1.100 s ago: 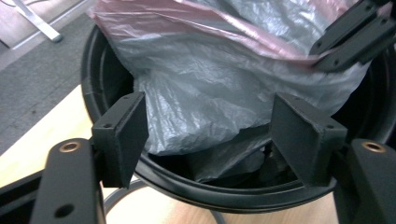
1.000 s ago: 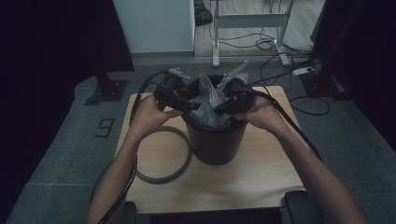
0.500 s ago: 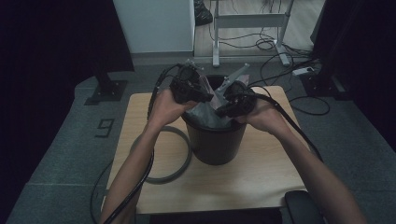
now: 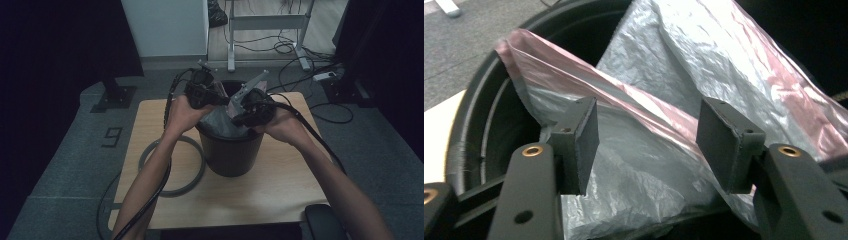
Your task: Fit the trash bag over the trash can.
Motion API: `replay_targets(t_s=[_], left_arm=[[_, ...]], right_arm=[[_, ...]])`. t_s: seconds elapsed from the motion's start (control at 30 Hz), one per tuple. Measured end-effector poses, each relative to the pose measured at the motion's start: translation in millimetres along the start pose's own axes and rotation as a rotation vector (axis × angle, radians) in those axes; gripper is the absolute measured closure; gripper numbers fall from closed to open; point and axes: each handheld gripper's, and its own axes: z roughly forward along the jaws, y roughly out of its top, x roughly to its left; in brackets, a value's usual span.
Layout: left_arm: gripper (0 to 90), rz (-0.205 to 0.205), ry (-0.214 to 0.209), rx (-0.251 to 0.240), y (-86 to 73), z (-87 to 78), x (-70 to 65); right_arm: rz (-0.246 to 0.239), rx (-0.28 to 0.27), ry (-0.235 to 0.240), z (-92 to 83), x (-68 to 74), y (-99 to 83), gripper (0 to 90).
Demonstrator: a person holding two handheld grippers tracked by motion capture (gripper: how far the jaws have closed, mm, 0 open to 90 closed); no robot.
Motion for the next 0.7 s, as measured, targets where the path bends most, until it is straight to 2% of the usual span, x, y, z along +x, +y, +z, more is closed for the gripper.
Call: replay_targets(t_s=[0.13, 0.53, 0.7], left_arm=[[42.3, -0.014, 0.039, 0.0, 1.7, 1.4, 3.6], [42.4, -0.069, 0.076, 0.011, 6.7, 14.8, 18.3], [44.0, -0.073, 0.089, 0.05, 8.1, 21.3, 18.3]], right_arm=[[-0.007, -0.001, -0.002, 0.2, 0.7, 0.5, 84.3], [-0.02, -0.001, -0.007, -2.2, 4.4, 0.5, 84.0], [-0.026, -0.004, -0.018, -3.3, 5.4, 0.1, 83.9]])
